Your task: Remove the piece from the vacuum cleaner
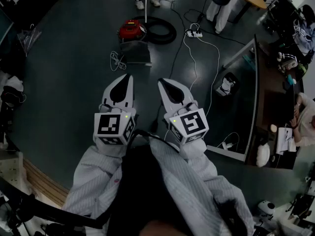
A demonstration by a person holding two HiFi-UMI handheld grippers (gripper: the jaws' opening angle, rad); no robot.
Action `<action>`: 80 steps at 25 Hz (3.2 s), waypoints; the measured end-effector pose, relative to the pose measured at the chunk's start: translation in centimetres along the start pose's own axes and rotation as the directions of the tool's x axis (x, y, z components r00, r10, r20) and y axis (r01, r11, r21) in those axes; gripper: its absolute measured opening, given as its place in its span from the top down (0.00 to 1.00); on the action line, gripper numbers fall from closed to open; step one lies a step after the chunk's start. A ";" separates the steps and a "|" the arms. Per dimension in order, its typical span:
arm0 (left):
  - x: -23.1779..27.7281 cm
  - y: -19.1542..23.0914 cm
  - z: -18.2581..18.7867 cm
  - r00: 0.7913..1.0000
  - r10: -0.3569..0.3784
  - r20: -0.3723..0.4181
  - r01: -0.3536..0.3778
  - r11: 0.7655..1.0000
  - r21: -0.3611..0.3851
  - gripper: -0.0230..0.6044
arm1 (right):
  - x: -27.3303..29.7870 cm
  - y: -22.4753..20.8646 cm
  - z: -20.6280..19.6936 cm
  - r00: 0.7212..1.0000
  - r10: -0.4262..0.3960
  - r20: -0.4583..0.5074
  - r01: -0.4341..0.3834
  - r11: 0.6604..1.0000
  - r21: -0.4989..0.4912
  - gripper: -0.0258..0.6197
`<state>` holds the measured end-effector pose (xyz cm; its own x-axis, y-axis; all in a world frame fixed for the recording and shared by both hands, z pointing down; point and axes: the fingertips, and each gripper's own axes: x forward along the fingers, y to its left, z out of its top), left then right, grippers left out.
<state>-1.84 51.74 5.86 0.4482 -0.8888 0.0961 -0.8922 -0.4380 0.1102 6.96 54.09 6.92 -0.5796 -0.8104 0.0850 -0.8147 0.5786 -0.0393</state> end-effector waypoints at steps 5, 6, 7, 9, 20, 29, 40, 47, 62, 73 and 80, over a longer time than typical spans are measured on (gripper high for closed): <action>0.7 0.3 0.0 1.000 0.016 0.003 -0.016 1.000 0.016 0.96 | 0.6 -0.3 -0.1 1.000 0.013 0.007 -0.012 1.000 -0.010 0.96; 0.9 0.3 -0.1 1.000 0.016 0.002 -0.016 1.000 0.015 0.96 | 0.7 -0.3 -0.2 1.000 0.016 0.006 -0.015 1.000 -0.011 0.96; 1.0 0.2 -0.2 1.000 0.016 0.001 -0.016 1.000 0.014 0.96 | 0.7 -0.3 -0.3 1.000 0.018 0.004 -0.018 1.000 -0.011 0.96; 1.2 0.0 -0.6 1.000 0.015 -0.004 -0.015 1.000 0.011 0.96 | 0.6 -0.4 -0.6 1.000 0.020 0.001 -0.020 1.000 -0.012 0.96; 4.0 -0.9 -2.4 0.996 0.054 -0.069 -0.053 0.998 0.017 0.96 | 0.3 -3.5 -2.5 0.999 0.043 -0.006 -0.042 0.998 0.049 0.96; 11.1 7.2 -4.4 0.988 0.111 -0.109 -0.110 0.994 0.012 0.96 | 10.2 -6.5 -5.6 0.994 0.087 -0.063 -0.081 0.993 0.090 0.96; 26.2 20.8 -4.6 0.982 0.042 -0.185 -0.043 0.999 -0.004 0.96 | 29.5 -12.6 -6.1 0.989 0.078 -0.124 -0.069 0.994 0.081 0.96; 35.4 24.9 -7.9 0.959 0.011 -0.283 -0.012 1.000 -0.003 0.96 | 38.9 -18.5 -9.9 0.969 0.090 -0.229 -0.061 0.989 0.132 0.96; 58.4 36.6 -22.1 0.848 0.114 -0.517 -0.111 0.993 0.036 0.96 | 58.3 -33.2 -30.4 0.752 0.347 -0.560 -0.332 0.934 0.134 0.93; 68.1 43.6 -42.6 0.683 -0.116 -0.721 -0.008 0.986 -0.166 0.95 | 67.4 -37.1 -50.0 0.624 0.413 -0.664 -0.349 0.907 0.236 0.83; 72.1 47.2 -52.9 0.621 -0.118 -0.775 0.046 0.992 -0.115 0.79 | 69.4 -37.0 -60.8 0.472 0.447 -0.760 -0.533 0.831 0.159 0.69</action>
<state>-8.67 -25.87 70.36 0.4270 -0.3949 0.8135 -0.8582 -0.4602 0.2271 -2.04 -17.94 74.82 -0.6248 -0.0539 0.7789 -0.3714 0.8980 -0.2357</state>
